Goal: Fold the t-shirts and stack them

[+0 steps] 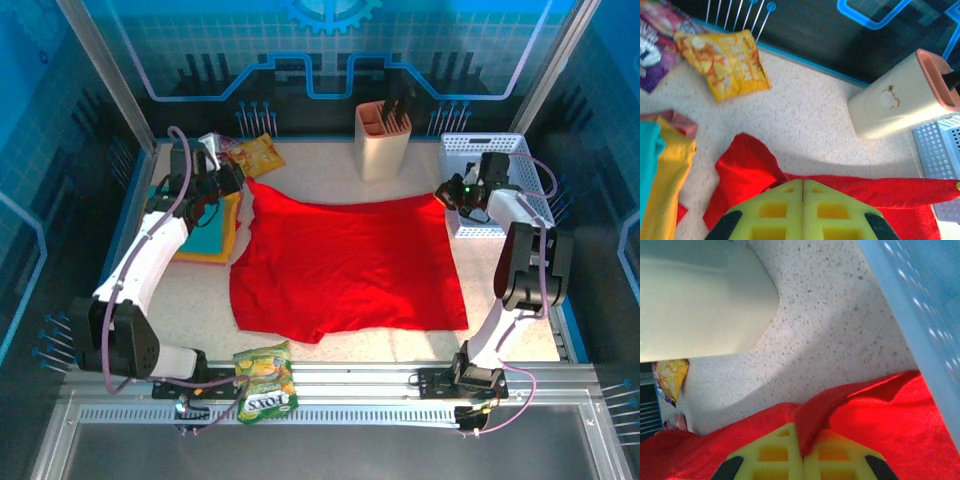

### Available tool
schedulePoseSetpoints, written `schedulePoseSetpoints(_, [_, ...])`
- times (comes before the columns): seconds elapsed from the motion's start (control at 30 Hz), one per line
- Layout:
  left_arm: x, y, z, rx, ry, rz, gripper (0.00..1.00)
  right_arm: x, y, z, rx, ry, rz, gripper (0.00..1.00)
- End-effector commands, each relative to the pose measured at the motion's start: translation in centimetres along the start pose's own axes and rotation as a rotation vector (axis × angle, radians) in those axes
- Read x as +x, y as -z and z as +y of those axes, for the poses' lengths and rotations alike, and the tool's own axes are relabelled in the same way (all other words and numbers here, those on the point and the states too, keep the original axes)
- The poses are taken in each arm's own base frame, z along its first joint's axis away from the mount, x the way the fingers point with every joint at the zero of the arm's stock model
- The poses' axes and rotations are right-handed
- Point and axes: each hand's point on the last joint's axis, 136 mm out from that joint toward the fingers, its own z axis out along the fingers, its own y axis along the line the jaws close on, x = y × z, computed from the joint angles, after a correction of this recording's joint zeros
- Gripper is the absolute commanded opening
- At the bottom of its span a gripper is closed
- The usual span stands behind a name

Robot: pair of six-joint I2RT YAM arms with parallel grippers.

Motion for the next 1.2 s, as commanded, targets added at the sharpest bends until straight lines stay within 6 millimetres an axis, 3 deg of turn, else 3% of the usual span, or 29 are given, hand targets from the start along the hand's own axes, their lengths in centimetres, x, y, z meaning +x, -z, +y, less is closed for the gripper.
schedulePoseSetpoints(0.0, [3.3,1.3,1.1,-0.049,0.085,0.070,0.00,1.4,1.1,-1.1,0.053,0.021,0.032,0.00])
schedulePoseSetpoints(0.43, [9.6,3.5,3.2,-0.113,0.148,0.184,0.00,5.0,2.1,-5.0,0.219,-0.006,0.117,0.00])
schedulePoseSetpoints(0.73, [12.2,4.7,4.1,-0.128,0.190,0.217,0.00,6.3,1.9,-6.7,0.281,-0.001,0.156,0.00])
schedulePoseSetpoints(0.97, [14.4,4.7,5.2,-0.154,0.207,0.256,0.00,6.9,1.6,-7.5,0.305,0.005,0.169,0.00])
schedulePoseSetpoints(1.17, [15.2,4.5,5.9,-0.172,0.197,0.268,0.00,7.2,1.0,-7.8,0.314,0.013,0.183,0.00])
